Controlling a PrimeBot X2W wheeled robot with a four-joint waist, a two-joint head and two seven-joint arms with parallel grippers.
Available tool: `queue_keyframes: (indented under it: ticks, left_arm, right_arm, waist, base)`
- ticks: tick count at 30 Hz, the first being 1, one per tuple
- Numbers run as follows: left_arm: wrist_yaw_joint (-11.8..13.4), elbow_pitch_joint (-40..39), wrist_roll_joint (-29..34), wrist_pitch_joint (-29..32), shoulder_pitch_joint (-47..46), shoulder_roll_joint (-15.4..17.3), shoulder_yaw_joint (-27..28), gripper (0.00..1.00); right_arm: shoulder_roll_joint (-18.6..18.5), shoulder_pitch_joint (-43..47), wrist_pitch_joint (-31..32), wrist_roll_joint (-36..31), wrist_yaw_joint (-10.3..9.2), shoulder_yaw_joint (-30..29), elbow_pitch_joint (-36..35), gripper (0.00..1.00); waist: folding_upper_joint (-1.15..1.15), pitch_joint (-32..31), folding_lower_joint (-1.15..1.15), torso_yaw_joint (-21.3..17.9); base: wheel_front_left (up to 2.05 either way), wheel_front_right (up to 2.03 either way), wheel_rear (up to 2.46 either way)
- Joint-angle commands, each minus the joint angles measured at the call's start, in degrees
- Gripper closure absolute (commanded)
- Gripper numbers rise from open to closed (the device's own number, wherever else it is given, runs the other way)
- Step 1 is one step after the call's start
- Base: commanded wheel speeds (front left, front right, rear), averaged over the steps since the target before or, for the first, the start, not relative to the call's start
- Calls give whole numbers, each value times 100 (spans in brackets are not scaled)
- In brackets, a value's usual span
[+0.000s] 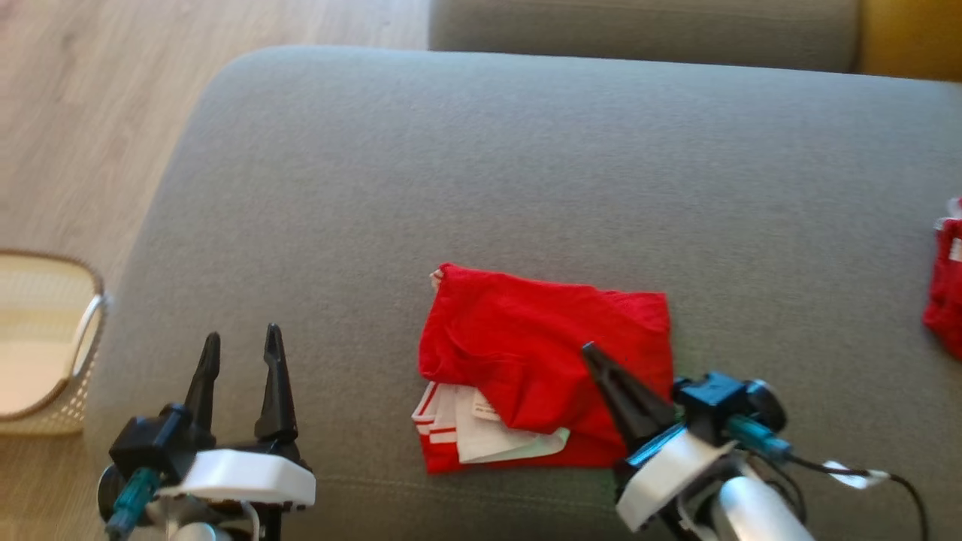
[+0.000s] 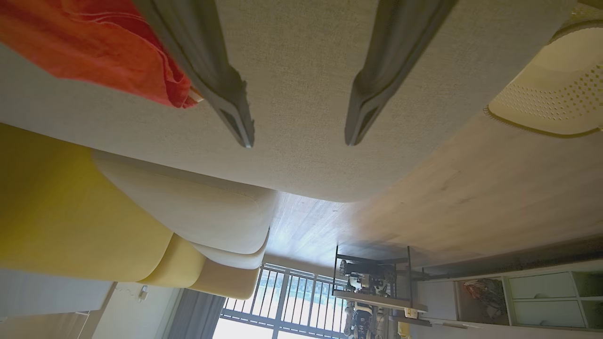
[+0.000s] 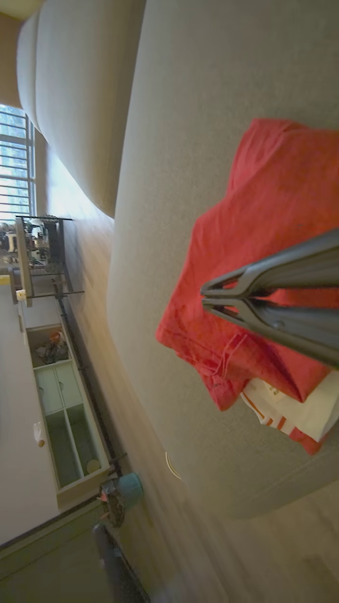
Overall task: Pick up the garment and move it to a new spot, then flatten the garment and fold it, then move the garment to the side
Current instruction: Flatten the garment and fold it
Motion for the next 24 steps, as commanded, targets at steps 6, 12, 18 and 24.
queue_keyframes:
  ticks: [6, 12, 18, 24]
  left_arm:
    - [-11, -156, 5, -70, -325, 5, 151, 0]
    - [24, -293, 91, -70, -385, 5, 118, 0]
    - [25, -410, 226, -70, -434, 5, 24, 0]
    - [74, -559, 231, -70, -489, 5, -101, 0]
  right_arm:
    - [7, -561, 129, 142, -1, 391, 575, 100]
    - [7, -812, 73, 167, -1, 391, 1160, 100]
    - [7, -943, 15, 212, -1, 590, 1510, 100]
    - [7, -1014, -63, 399, -1, 953, 1649, 100]
  waist:
    - [0, 146, 0, 313]
    - [0, 235, 0, 550]
    - [0, 287, 0, 725]
    - [0, 260, 0, 858]
  base:
    - [0, 0, 0]
    - [0, 0, 0]
    - [0, 0, 0]
    - [0, 0, 0]
